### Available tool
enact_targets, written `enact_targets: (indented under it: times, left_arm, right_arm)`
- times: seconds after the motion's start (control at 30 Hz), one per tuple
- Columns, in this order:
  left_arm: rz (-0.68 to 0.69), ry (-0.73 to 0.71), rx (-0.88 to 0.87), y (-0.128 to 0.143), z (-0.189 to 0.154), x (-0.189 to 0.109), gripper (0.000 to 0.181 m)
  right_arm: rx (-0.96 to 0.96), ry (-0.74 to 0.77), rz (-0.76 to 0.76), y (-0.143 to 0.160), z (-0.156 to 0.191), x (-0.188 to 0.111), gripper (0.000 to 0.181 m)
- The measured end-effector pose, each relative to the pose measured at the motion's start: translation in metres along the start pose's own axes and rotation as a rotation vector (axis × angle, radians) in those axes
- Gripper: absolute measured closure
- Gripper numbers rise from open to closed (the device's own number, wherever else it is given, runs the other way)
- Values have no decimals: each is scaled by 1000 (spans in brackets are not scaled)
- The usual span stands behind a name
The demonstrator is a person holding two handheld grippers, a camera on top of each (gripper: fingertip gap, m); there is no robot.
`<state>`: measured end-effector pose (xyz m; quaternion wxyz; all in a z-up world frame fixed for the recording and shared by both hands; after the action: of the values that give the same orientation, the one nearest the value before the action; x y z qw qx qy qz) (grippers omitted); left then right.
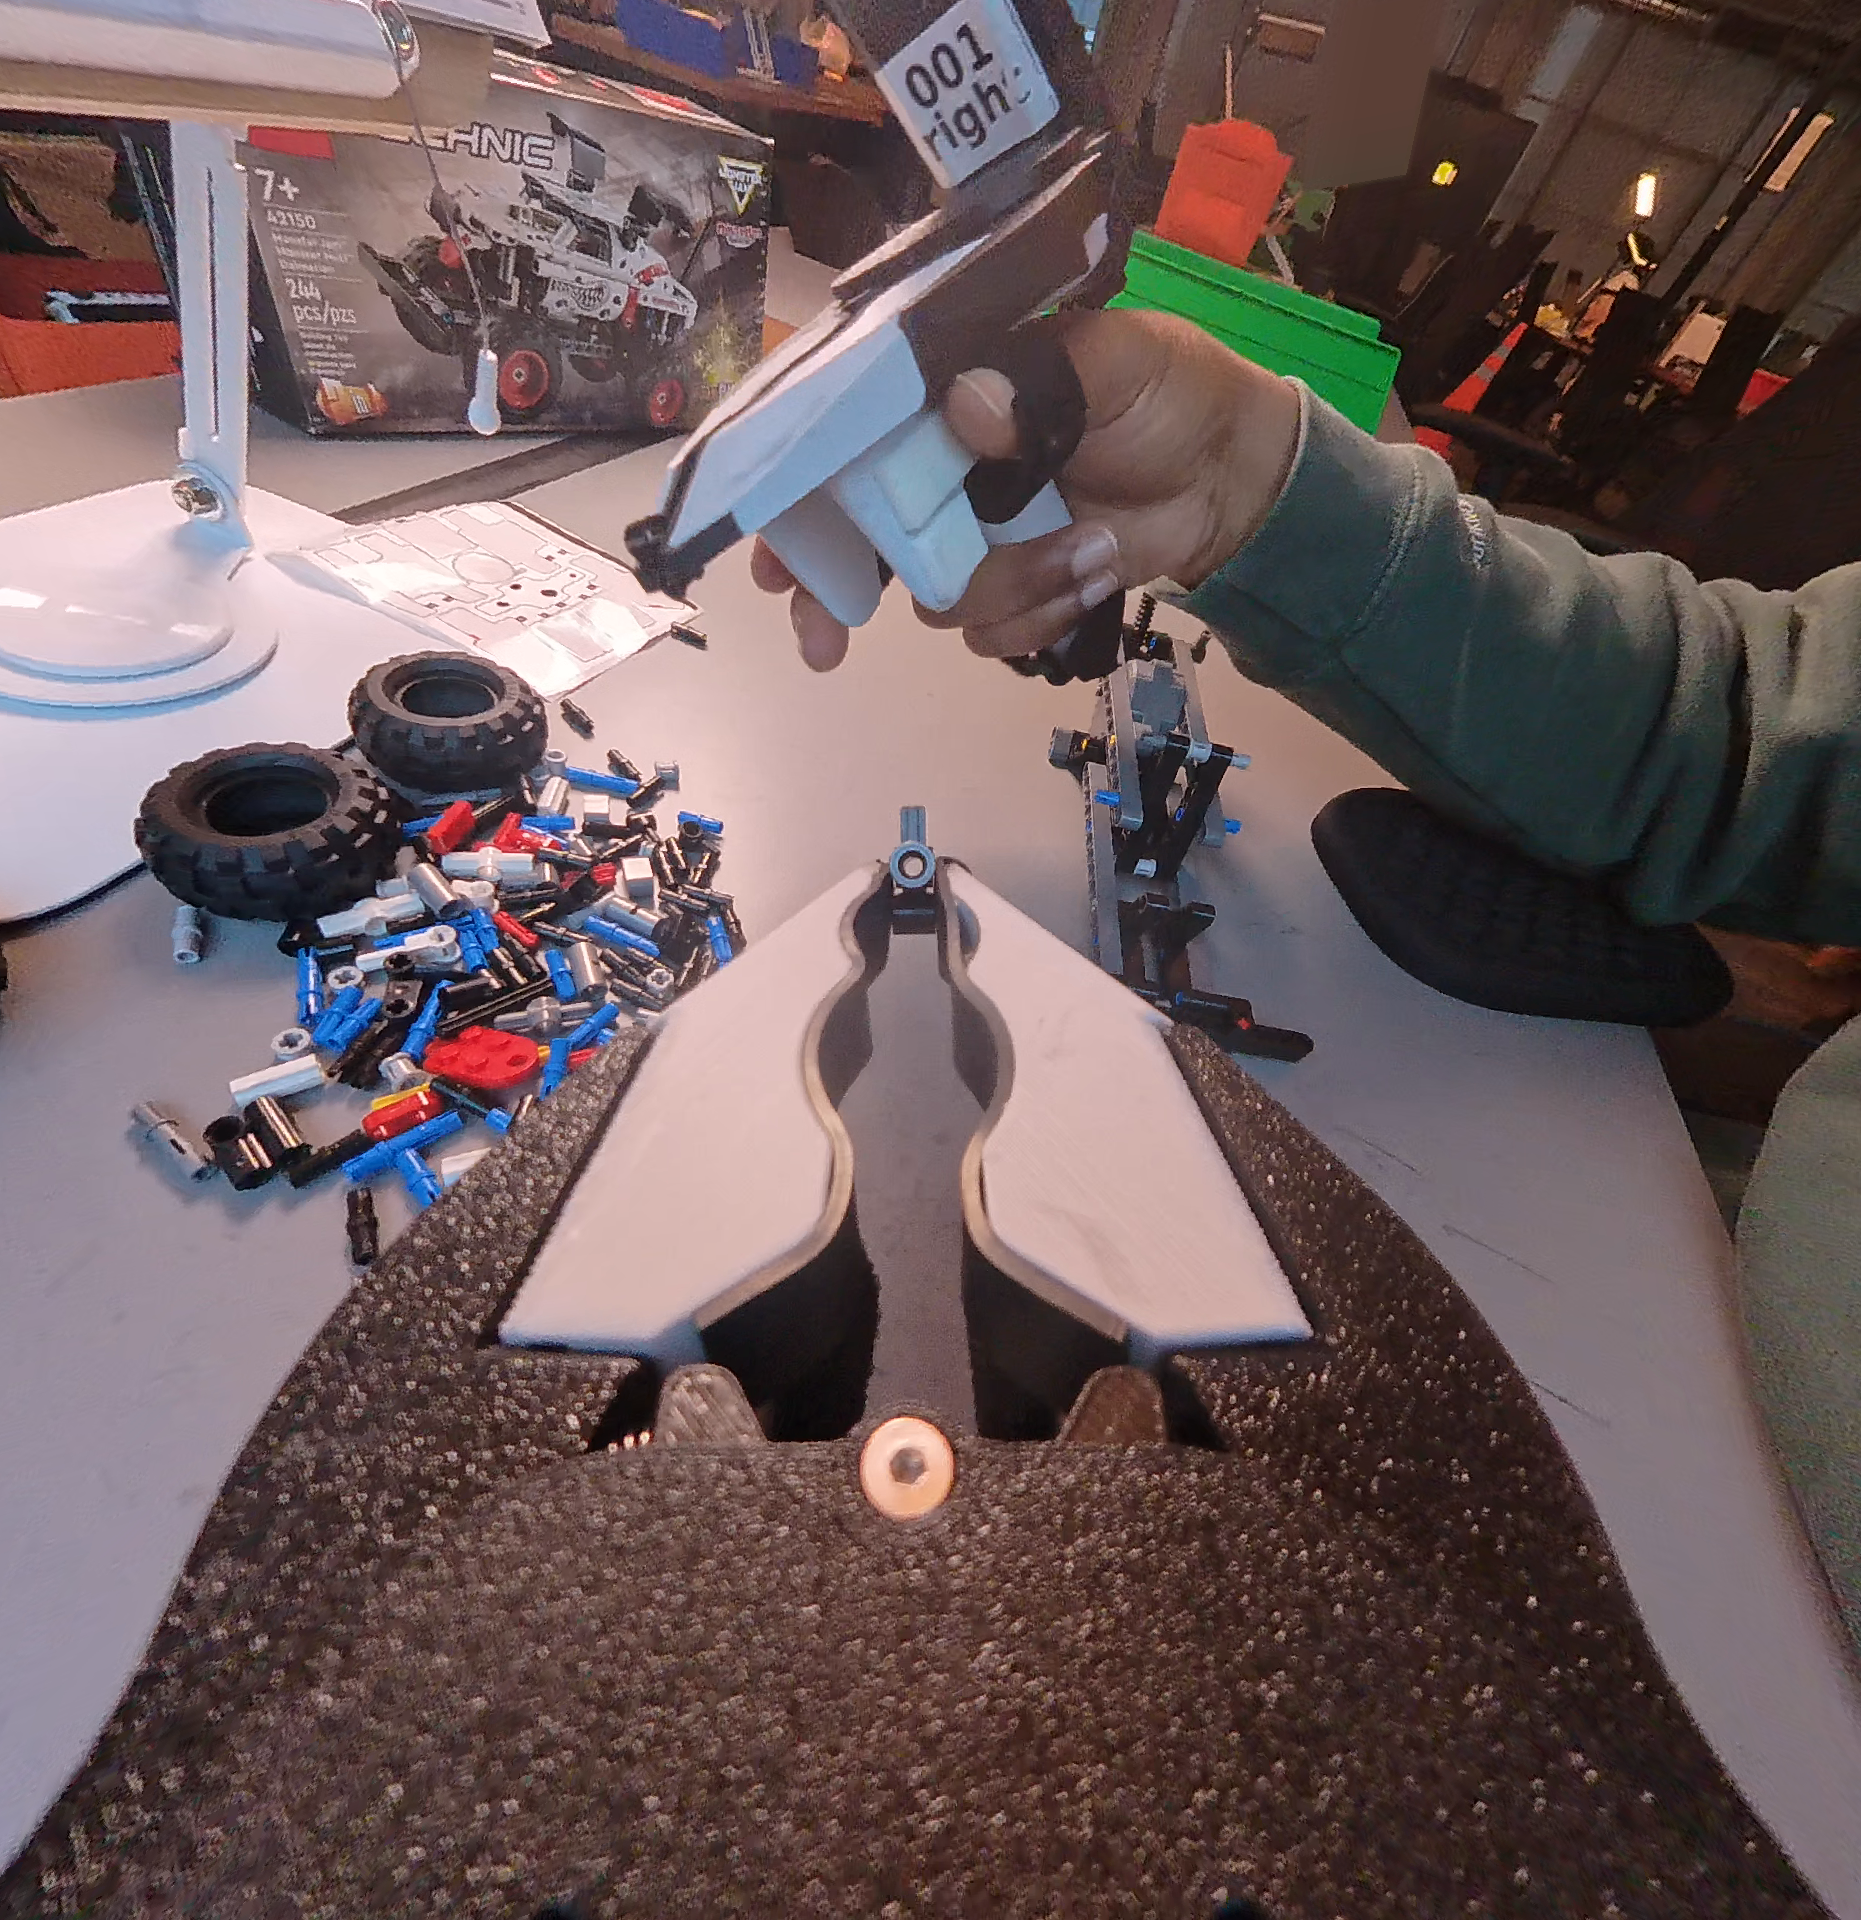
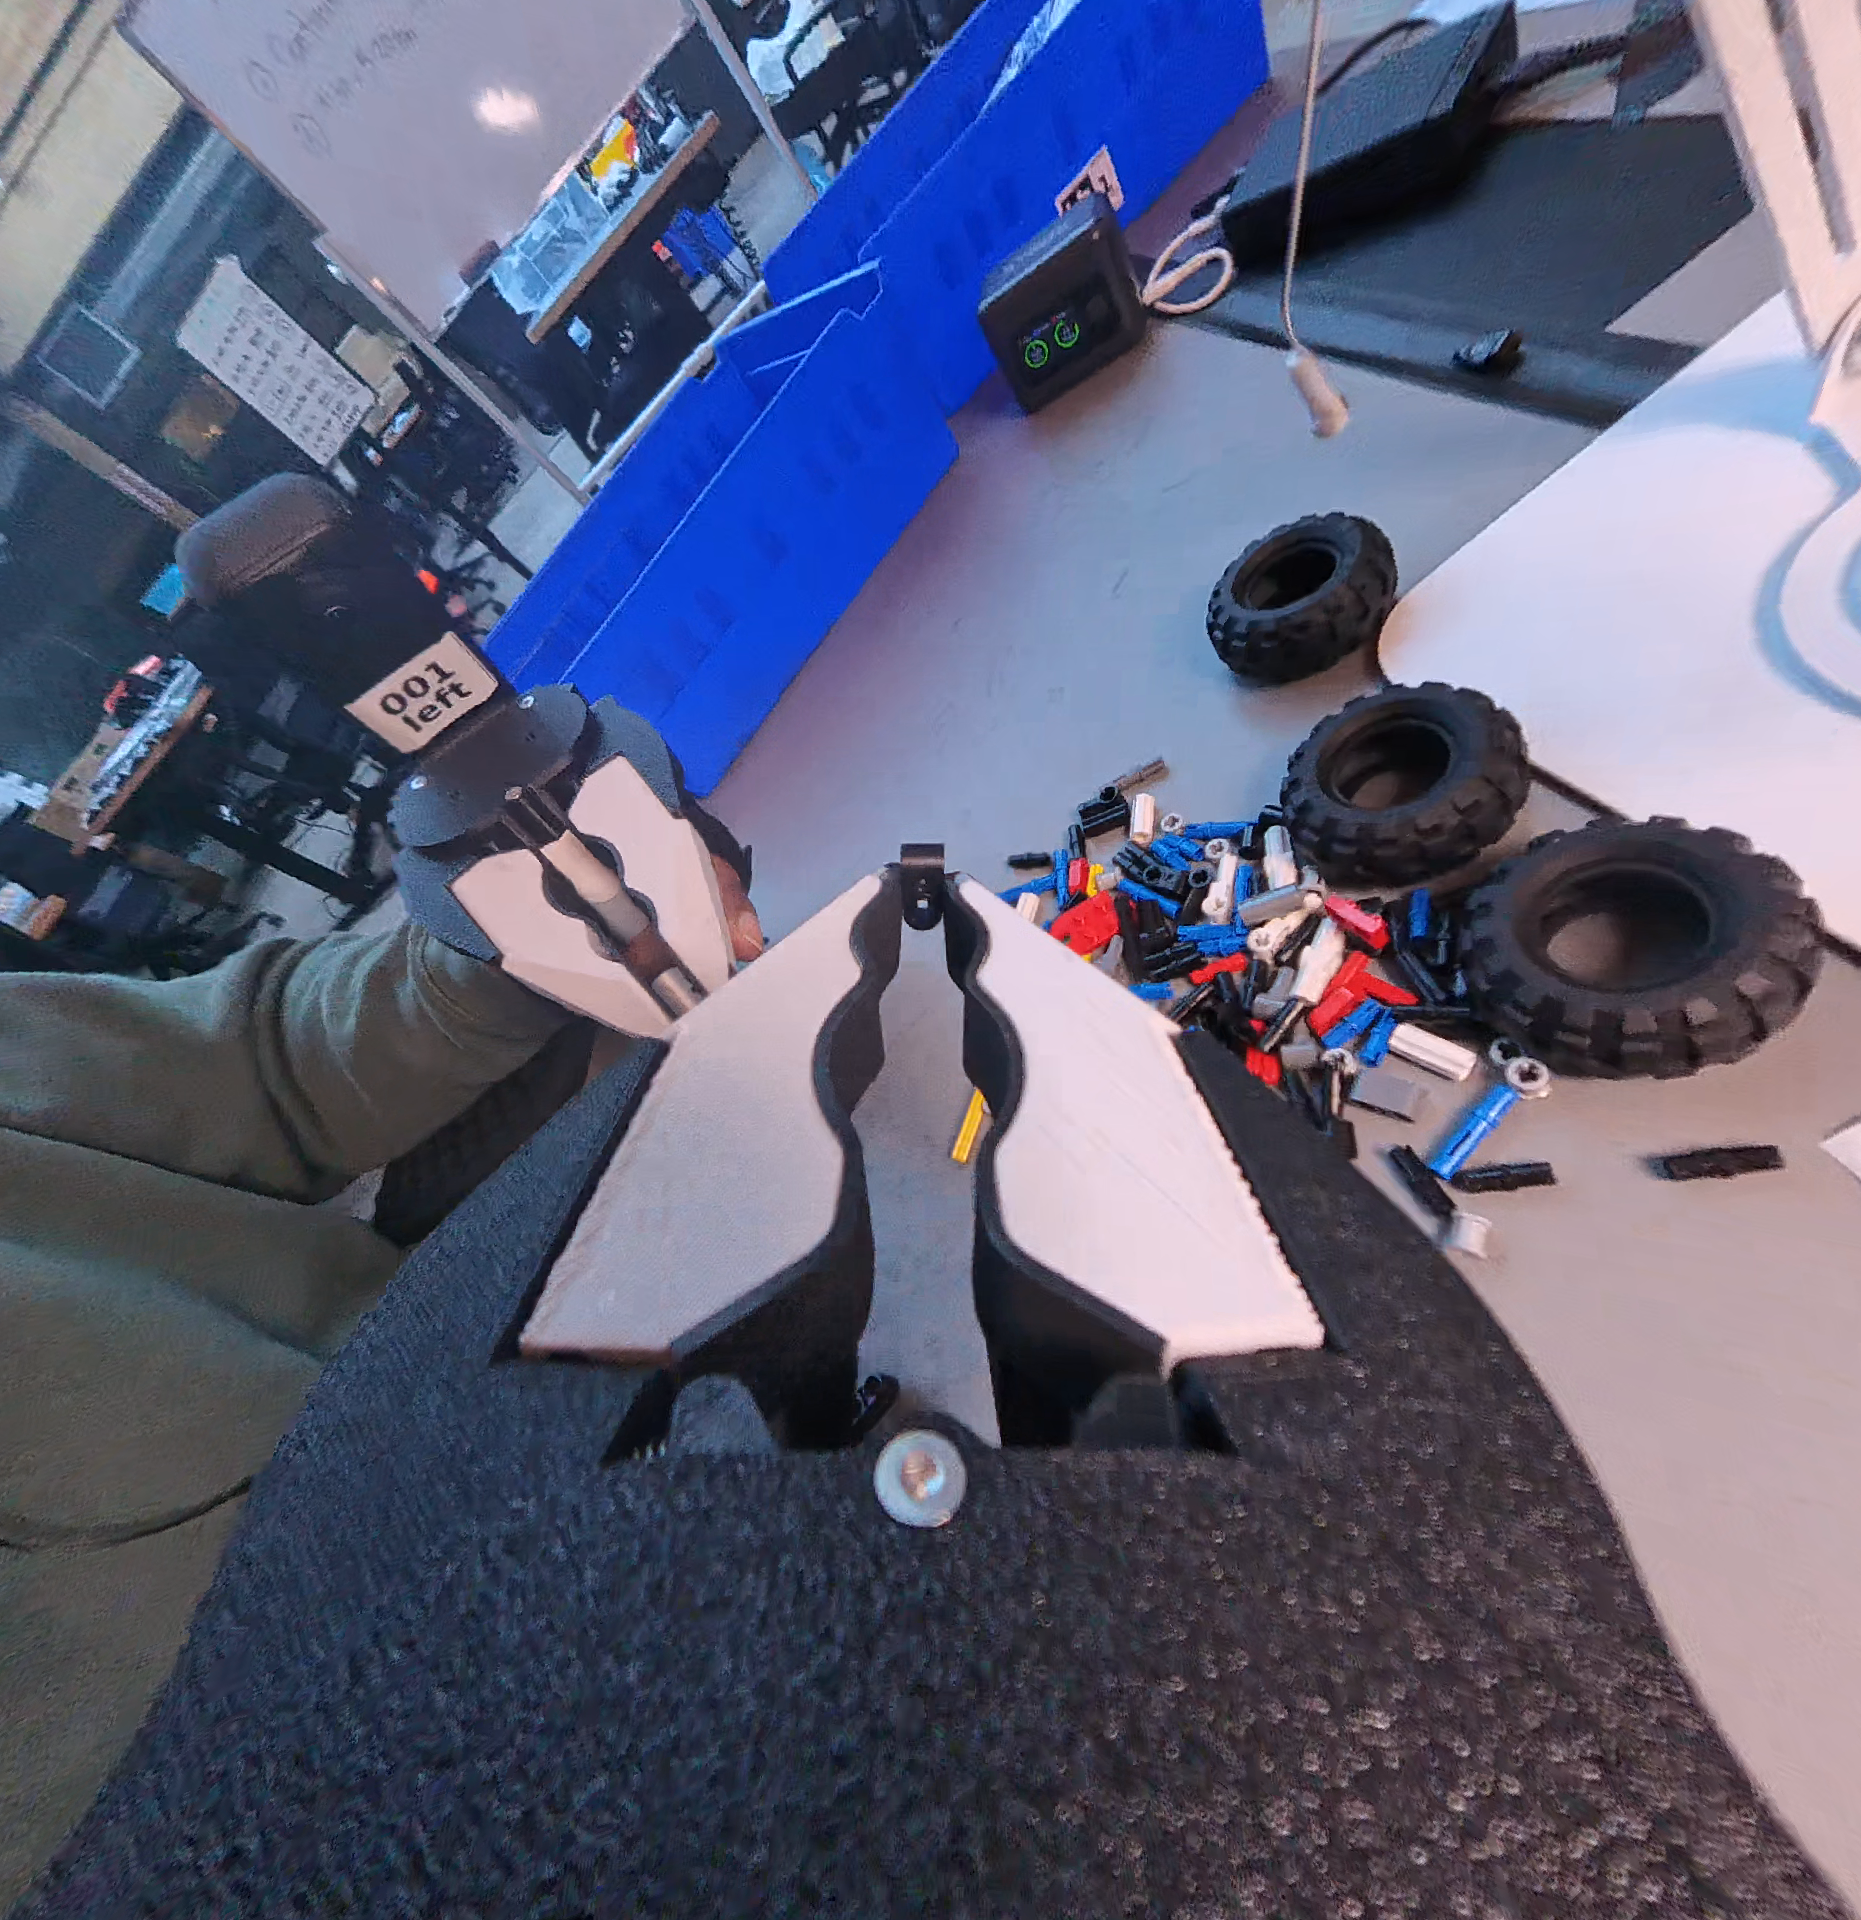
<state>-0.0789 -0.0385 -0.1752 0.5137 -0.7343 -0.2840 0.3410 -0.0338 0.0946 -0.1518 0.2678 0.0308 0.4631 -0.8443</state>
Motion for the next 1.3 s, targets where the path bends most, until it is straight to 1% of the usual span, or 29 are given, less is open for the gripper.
enact_targets:
  times: [0.17,0.27,0.33,0.4,0.43,0.5,0.53,0.63,0.7,0.8,0.87,0.9,1.0,1.03,1.2,1.23,1.3]
  left_arm:
    - [0,2,-41,2,5,-3,174]
    - [-2,5,-67,3,8,-3,174]
    - [-8,11,-79,4,8,-3,174]
    - [-14,18,-82,3,8,-4,174]
    - [-18,26,-81,3,8,-4,174]
    - [-33,48,-75,1,5,-6,174]
    - [-41,62,-65,0,3,-6,174]
    - [-50,99,-12,-2,-4,-7,174]
    - [-60,137,22,-4,-13,-6,174]
    - [-59,184,57,-5,-24,-3,174]
    - [-44,201,95,-3,-30,0,174]
    - [-35,205,117,-3,-34,1,174]
    - [-13,218,154,0,-41,4,174]
    - [-13,232,154,0,-43,5,174]
    - [-46,285,132,-2,-48,4,173]
    - [-59,299,121,-3,-49,3,172]
    - [-80,315,91,-5,-48,1,161]
  right_arm:
    - [81,36,28,7,-18,10,173]
    - [95,71,42,10,-27,13,163]
    - [72,110,50,11,-31,13,157]
    - [-21,109,20,6,-24,11,156]
    - [-90,68,3,3,-13,9,157]
    - [-253,-41,20,3,18,3,158]
    - [-340,-73,46,7,32,0,158]
    - [-612,-89,128,29,60,-5,158]
    - [-705,-99,139,43,73,-4,159]
    - [-743,-97,131,56,83,-3,161]
    - [-744,-100,128,60,87,-4,164]
    - [-742,-106,133,62,88,-5,169]
    - [-746,-127,149,67,90,-10,173]
    - [-744,-134,146,67,90,-11,176]
    - [-726,-189,109,67,96,-17,178]
    - [-708,-204,85,64,98,-19,178]
    - [-665,-237,34,58,100,-24,178]
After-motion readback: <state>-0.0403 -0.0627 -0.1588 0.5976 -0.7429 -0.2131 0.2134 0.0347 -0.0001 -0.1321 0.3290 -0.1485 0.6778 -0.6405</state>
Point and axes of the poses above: each gripper's, where its closed fingertips meet, x out along the fingers, y out of its underside, z = x × y across the jaws, the point moved 5 cm from there along -x, back along the fingers, and after that the axes turned 2 degrees about -z, right-handed, at the moved point
